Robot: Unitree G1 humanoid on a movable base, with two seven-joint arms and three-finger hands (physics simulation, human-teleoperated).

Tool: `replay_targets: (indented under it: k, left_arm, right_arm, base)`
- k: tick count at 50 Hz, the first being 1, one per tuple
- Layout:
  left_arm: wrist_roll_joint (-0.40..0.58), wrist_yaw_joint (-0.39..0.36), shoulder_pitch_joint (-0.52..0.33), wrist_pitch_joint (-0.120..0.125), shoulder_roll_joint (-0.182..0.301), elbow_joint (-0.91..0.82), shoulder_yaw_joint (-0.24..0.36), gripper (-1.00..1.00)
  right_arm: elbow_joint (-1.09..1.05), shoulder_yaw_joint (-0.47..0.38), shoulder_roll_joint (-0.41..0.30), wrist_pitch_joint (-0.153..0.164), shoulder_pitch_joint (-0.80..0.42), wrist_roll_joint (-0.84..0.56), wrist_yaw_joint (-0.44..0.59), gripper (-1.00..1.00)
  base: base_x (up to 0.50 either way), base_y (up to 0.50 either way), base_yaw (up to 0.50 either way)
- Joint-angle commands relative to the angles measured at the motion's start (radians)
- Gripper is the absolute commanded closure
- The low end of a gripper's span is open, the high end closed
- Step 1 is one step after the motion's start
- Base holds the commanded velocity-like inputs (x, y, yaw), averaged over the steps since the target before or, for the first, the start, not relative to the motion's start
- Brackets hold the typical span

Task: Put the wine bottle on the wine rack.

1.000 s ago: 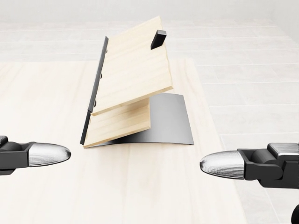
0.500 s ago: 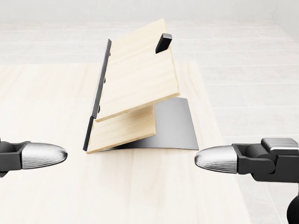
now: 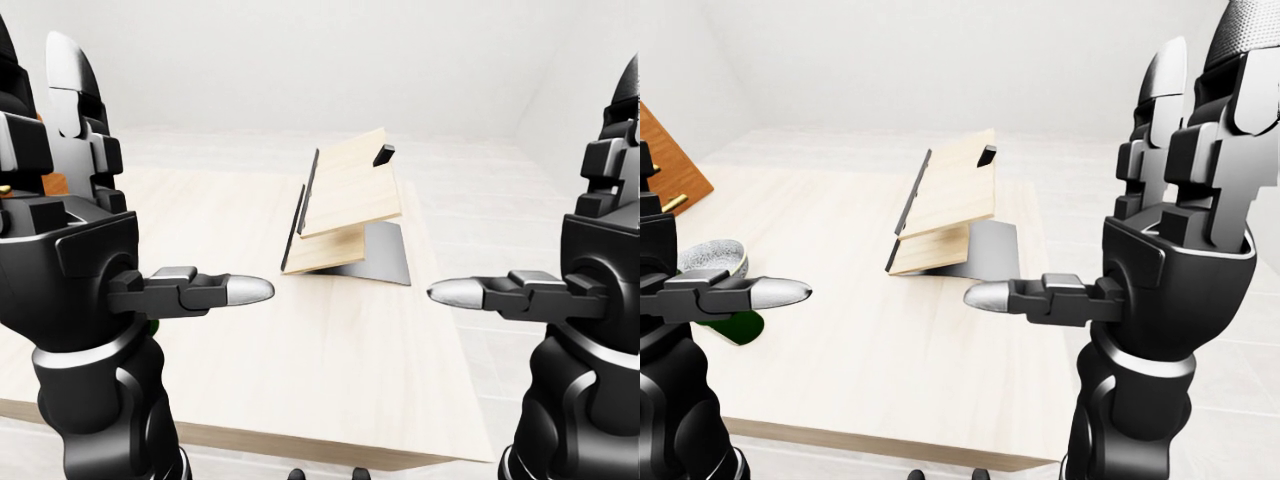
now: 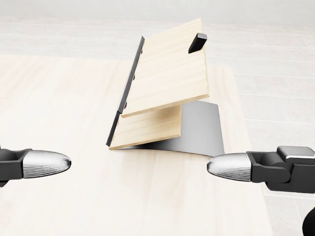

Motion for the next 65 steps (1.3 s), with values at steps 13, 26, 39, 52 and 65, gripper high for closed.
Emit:
replay_targets:
  k: [13,26,39,52,65]
  left_arm:
    - [-0.001,-0.004,0.003,0.000,0.000,-0.002,0.004,-1.00]
    - [0.000,-0.006,0.006,0.000,0.001,0.000,0.004,-1.00]
    - [0.008,0.040,0.006,0.000,-0.006,0.029,0.022,-1.00]
    - [0.043,0.083,-0.060,0.000,0.046,0.082,0.050,-1.00]
    - [-0.010,0.029,-0.144,0.000,0.161,0.004,0.166,-1.00]
  right_arm:
    - [0.000,0.030,0.009,0.000,0.013,-0.004,-0.007,-1.00]
    - [0.002,0.021,0.015,0.000,0.006,-0.022,-0.002,-1.00]
    - [-0.028,0.022,0.022,0.000,0.021,-0.006,-0.004,-1.00]
    - [-0.053,0.000,0.017,0.000,0.039,-0.007,-0.012,-1.00]
    - [-0.036,0.010,0.025,0.000,0.053,-0.001,-0.027,-1.00]
  base:
    - [0.00,0.00,0.00]
    - [0.00,0.00,0.19]
    - [0.00,0.00,0.04]
    - [0.00,0.00,0.00]
    - [0.00,0.00,0.00]
